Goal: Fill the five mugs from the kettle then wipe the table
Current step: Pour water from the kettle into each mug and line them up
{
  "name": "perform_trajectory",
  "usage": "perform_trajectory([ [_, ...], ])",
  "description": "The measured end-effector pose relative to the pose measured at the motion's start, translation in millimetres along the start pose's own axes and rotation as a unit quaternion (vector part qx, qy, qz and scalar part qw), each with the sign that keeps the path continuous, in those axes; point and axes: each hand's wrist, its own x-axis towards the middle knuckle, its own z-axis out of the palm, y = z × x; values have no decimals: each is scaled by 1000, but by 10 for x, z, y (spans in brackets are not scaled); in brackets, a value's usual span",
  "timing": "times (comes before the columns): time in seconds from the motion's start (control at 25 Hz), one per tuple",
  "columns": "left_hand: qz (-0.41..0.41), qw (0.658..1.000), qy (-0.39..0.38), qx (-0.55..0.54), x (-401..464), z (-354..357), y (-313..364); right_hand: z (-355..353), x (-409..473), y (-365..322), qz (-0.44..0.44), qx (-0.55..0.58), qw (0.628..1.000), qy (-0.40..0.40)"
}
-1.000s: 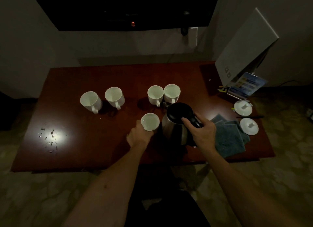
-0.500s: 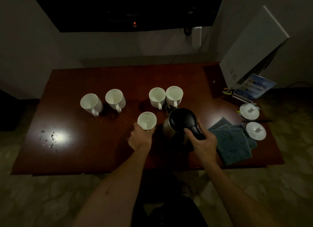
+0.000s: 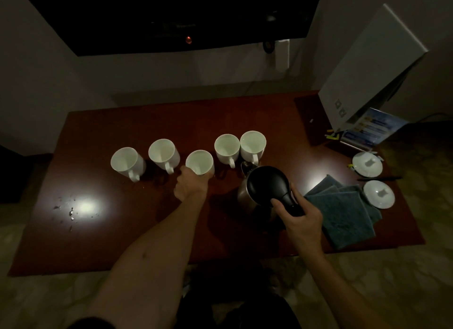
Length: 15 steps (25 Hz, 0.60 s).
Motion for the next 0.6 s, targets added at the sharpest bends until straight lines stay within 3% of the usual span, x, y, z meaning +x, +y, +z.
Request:
perform_trajectory([
  [0.6, -2, 1000, -2, -30, 303, 92, 246, 35, 1, 8, -8, -5, 1000, 25],
])
